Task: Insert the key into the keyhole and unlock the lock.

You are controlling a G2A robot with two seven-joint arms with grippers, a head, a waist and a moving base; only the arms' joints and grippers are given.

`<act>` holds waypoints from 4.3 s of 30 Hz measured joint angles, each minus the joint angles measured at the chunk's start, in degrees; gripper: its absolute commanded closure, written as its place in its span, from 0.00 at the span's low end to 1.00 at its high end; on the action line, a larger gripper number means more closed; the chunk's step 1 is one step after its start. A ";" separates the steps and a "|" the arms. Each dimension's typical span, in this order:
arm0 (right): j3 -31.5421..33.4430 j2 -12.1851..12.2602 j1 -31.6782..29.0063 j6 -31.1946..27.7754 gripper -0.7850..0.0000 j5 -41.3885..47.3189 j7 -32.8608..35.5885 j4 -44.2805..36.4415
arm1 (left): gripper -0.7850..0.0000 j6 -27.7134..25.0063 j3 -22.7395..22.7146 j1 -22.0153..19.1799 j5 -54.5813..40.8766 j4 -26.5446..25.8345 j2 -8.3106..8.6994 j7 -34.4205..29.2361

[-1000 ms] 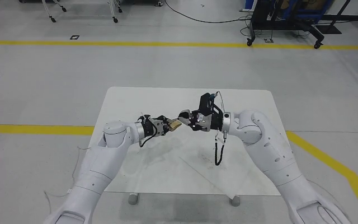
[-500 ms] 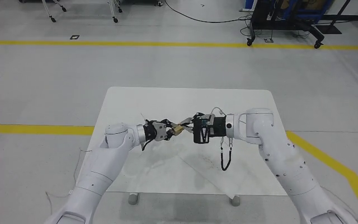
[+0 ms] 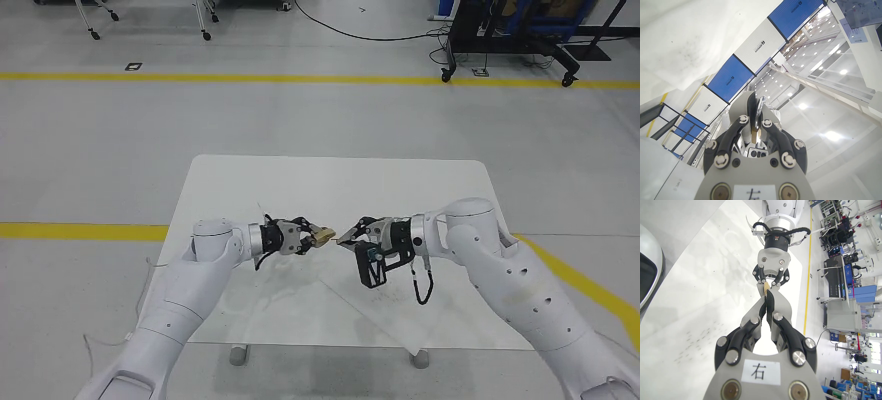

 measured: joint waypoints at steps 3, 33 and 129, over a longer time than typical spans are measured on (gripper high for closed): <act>-1.40 0.55 0.74 0.00 1.00 -0.06 0.55 0.31 | 1.00 -0.09 0.45 -0.03 0.68 -0.18 0.06 0.46; -10.45 1.65 7.58 0.00 1.00 10.91 16.18 0.77 | 1.00 0.66 2.85 -0.84 1.21 0.24 0.44 0.90; -11.90 1.54 8.86 0.00 1.00 20.08 32.16 -1.39 | 1.00 -0.77 4.48 -1.01 -0.20 -0.51 0.95 5.10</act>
